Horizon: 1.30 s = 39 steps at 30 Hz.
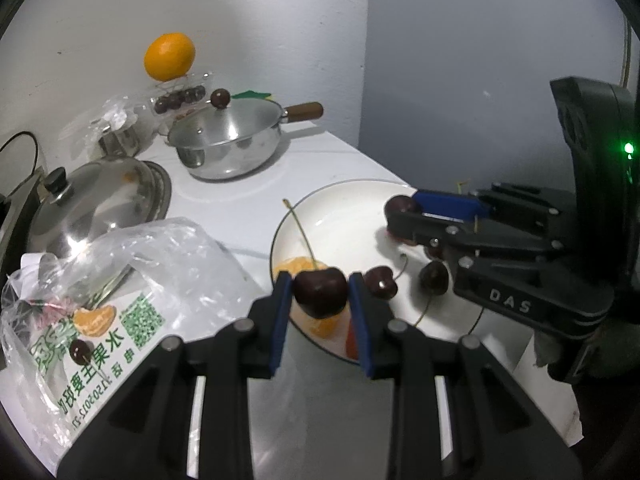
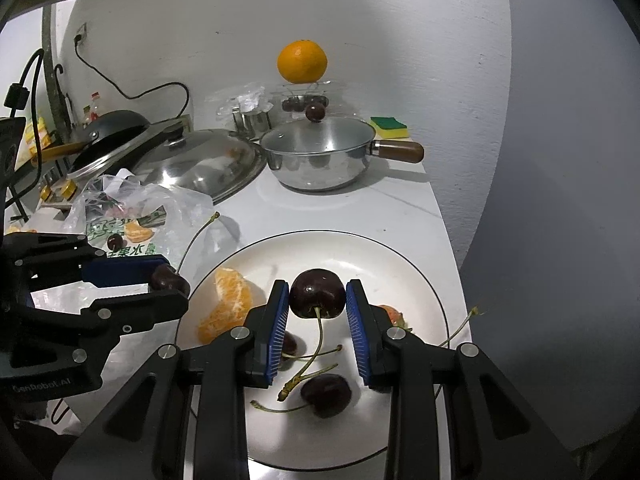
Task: Organize fruits
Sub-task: 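Lower both grippers to the plate and open them to release the cherries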
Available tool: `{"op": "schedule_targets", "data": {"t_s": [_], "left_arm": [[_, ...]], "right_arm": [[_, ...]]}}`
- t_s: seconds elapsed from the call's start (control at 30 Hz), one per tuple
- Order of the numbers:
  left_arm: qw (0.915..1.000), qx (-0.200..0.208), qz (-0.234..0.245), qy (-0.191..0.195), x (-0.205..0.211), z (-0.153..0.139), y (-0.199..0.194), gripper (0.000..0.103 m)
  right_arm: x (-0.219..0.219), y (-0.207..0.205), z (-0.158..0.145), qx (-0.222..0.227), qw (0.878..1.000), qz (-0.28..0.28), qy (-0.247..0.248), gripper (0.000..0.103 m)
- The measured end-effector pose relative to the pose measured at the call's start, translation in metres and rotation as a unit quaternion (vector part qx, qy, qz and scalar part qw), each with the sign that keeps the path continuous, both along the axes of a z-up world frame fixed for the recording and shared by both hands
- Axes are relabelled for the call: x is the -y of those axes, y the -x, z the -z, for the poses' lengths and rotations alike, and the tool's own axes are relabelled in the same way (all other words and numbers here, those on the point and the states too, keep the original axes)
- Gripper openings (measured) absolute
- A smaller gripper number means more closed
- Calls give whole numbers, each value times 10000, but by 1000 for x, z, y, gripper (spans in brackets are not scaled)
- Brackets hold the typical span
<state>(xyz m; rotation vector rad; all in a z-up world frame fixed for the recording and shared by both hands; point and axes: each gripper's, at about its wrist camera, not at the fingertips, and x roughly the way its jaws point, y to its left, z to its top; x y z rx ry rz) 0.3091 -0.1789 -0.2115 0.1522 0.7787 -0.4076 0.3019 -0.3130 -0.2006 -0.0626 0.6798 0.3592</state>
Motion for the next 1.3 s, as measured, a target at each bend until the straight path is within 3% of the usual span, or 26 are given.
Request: {"op": "schedule_targets", "data": {"t_s": [0.73, 1.3], "left_arm": [[9999, -17, 31, 159, 29, 11, -35, 30], [9997, -168, 13, 198, 31, 24, -55, 31]], "right_arm": [[28, -30, 11, -12, 9999, 138, -61, 31], [23, -47, 24, -147, 9996, 166, -182, 31]]}}
